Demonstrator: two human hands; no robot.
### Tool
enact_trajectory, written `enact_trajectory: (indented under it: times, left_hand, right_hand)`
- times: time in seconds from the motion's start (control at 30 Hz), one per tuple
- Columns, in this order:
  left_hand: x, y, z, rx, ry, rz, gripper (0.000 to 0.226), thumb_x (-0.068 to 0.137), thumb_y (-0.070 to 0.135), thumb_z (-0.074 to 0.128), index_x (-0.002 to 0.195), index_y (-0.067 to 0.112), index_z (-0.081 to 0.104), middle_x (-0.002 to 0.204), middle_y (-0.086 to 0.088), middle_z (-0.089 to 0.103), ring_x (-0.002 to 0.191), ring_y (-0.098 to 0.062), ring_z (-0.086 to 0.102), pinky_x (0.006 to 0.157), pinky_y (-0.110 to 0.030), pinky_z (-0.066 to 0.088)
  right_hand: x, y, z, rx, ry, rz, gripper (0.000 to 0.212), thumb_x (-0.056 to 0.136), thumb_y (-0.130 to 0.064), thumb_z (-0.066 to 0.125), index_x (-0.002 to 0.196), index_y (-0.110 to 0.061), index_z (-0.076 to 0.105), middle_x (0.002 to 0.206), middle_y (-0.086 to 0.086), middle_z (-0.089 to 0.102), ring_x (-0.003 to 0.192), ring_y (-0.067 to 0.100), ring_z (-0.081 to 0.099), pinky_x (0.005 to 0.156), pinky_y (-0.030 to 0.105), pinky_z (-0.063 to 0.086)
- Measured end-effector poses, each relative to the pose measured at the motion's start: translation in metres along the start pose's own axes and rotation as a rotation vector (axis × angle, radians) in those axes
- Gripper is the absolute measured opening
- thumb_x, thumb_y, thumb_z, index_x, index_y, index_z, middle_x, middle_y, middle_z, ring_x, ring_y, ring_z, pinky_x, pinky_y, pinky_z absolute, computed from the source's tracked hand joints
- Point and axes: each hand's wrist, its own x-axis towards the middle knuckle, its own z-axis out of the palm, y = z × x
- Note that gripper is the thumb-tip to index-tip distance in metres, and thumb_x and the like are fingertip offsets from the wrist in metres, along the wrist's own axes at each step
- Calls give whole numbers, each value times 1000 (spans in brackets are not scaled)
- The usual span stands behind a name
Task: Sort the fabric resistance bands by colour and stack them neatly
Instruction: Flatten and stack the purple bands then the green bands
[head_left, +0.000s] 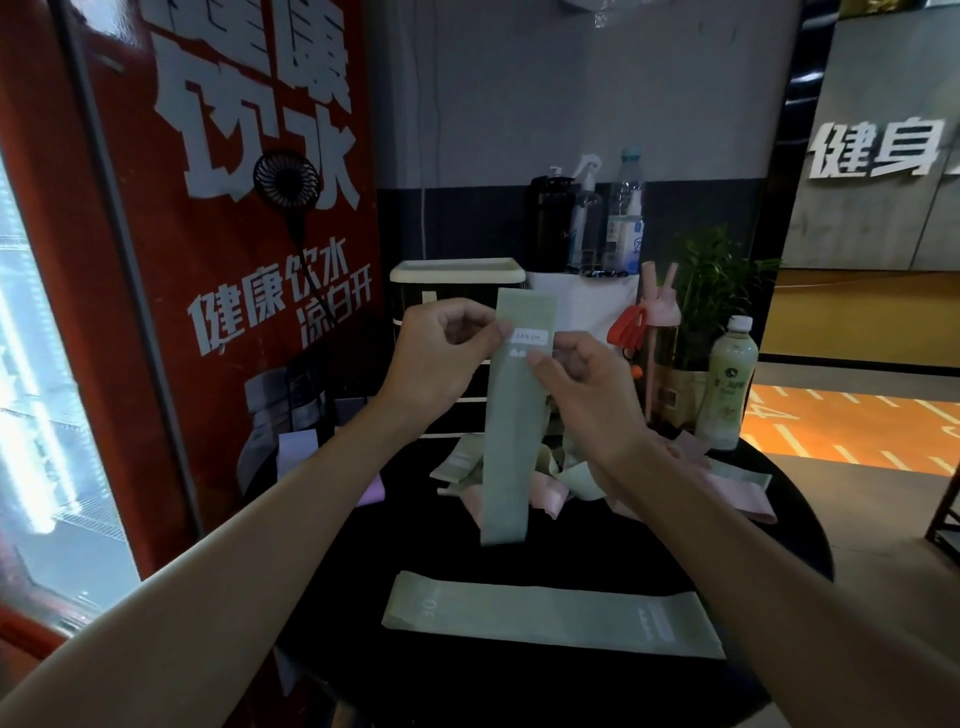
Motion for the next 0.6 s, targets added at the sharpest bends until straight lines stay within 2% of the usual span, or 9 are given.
enact_trajectory:
  times: [0.07, 0.17, 0.27, 0.37, 0.43, 0.53, 0.6]
  left_hand:
    - [0, 4, 1, -13, -9, 9, 4, 91, 4, 68, 90, 2, 72, 77, 5, 69, 66, 5, 62, 61, -9, 46]
    - [0, 7, 3, -58, -29, -9, 3, 91, 5, 68, 90, 6, 71, 77, 7, 70, 67, 4, 64, 61, -10, 47]
    - [-8, 3, 7, -168, -91, -125, 14, 92, 8, 68, 105, 6, 68, 90, -4, 76, 82, -10, 73, 68, -19, 54]
    - [-22, -9, 13, -246, -196, -260, 21, 91, 6, 67, 112, 2, 65, 101, -13, 76, 93, -25, 74, 79, -33, 60]
    - [-29, -15, 16, -254, -201, -289, 19, 92, 4, 66, 110, -2, 65, 99, -16, 75, 89, -25, 74, 75, -32, 60]
    - [-32, -16, 19, -273, -172, -285, 15, 93, 2, 64, 107, -3, 66, 97, -17, 75, 82, -18, 73, 68, -24, 57]
    - [-35, -16, 20, -294, -172, -291, 16, 94, 2, 63, 109, -1, 66, 97, -14, 75, 84, -17, 73, 69, -23, 56]
  right_hand:
    - [3, -8, -5, 25, -13, -26, 10, 95, -15, 61, 104, -15, 63, 92, 1, 75, 85, 13, 71, 73, 26, 59]
    - [9, -21, -9, -6, -5, -60, 7, 95, -13, 60, 98, -14, 66, 83, -3, 74, 72, 5, 69, 61, 17, 53]
    - [13, -24, -11, -19, 21, -45, 7, 95, -13, 60, 95, -11, 67, 85, 4, 75, 78, 17, 71, 67, 30, 60]
    - [15, -23, -12, -26, 48, -41, 7, 95, -13, 60, 95, -9, 66, 86, 5, 75, 80, 19, 71, 72, 33, 61]
    - [15, -22, -13, -34, 60, -37, 6, 93, -11, 62, 98, -8, 64, 87, 6, 75, 83, 20, 71, 73, 34, 60]
    - [17, -25, -15, 14, 50, -12, 17, 90, -7, 65, 106, -6, 60, 92, 6, 75, 85, 18, 72, 71, 29, 59]
    - [19, -28, -17, -27, 62, -33, 13, 90, -5, 65, 102, -8, 63, 94, 7, 74, 87, 18, 72, 74, 28, 59]
